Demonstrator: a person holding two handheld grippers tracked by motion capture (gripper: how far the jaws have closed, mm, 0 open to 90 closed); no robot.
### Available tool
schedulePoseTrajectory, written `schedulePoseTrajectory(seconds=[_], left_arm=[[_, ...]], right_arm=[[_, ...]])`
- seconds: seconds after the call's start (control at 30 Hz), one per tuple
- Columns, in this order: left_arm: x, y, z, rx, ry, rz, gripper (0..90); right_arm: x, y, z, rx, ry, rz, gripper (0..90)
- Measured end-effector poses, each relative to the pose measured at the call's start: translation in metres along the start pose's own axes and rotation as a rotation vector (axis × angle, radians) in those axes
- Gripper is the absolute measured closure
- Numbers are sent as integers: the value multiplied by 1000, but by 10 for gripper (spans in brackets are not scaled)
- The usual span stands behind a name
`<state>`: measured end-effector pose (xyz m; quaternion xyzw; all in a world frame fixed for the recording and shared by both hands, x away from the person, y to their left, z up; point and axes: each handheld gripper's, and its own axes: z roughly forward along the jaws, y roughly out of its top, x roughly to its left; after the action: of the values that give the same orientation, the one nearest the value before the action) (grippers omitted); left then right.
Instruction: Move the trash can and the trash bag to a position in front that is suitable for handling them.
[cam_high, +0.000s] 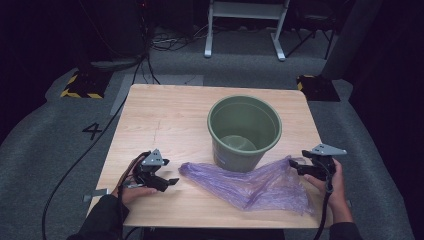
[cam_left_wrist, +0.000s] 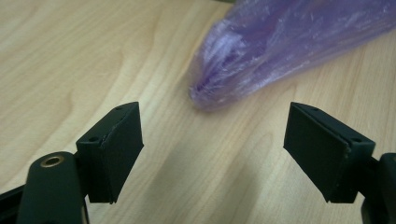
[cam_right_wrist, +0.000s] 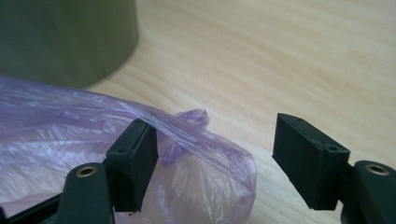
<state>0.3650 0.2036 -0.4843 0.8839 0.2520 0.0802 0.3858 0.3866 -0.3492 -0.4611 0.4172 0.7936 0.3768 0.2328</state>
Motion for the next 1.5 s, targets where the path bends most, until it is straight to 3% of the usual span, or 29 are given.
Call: schedulePoseTrajectory(seconds=[0.07,0.17,0.23,0.33,0.43,0.5,0.57,0.63,0.73,0.77,0.87,1.03,1.13,1.23,1.3,1.43,1.5], left_arm=[[-2,0,2,6,-5,2,209],[-4,0,5,6,-23,-2,220],[-5,0,8,7,-22,-2,231],[-7,2,12,10,-28,8,243],[-9,4,15,14,-31,16,265],[-11,5,17,15,-28,18,275],[-11,6,20,14,-31,27,319],[-11,7,22,16,-29,26,336],[-11,8,26,31,-27,28,385],[-11,9,27,38,-22,37,445],[-13,10,27,39,-10,55,539],[-13,10,25,50,13,60,654],[-15,10,25,51,12,60,691],[-15,10,25,50,12,68,710],[-15,10,25,50,10,68,717],[-15,9,25,47,9,63,720],[-15,9,25,46,10,66,722]], right_arm=[[3,4,-11,-33,-10,-8,276],[9,10,-29,-86,22,-27,269],[17,13,-40,-102,59,-58,266],[27,18,-50,-103,68,-103,259],[30,20,-52,-85,15,-126,250],[26,20,-51,-90,10,-112,253],[24,19,-49,-77,-24,-106,253],[22,18,-48,-77,-13,-98,259],[21,18,-52,-96,-31,-79,298],[21,18,-56,-115,-23,-77,323],[25,19,-68,-172,86,-75,377],[47,13,-74,-160,287,-129,320],[64,4,-68,-151,399,-125,267],[78,-3,-60,-92,412,-176,226],[86,-8,-52,-76,450,-176,216],[96,-15,-34,17,451,-218,228],[98,-19,-27,60,422,-244,268]])
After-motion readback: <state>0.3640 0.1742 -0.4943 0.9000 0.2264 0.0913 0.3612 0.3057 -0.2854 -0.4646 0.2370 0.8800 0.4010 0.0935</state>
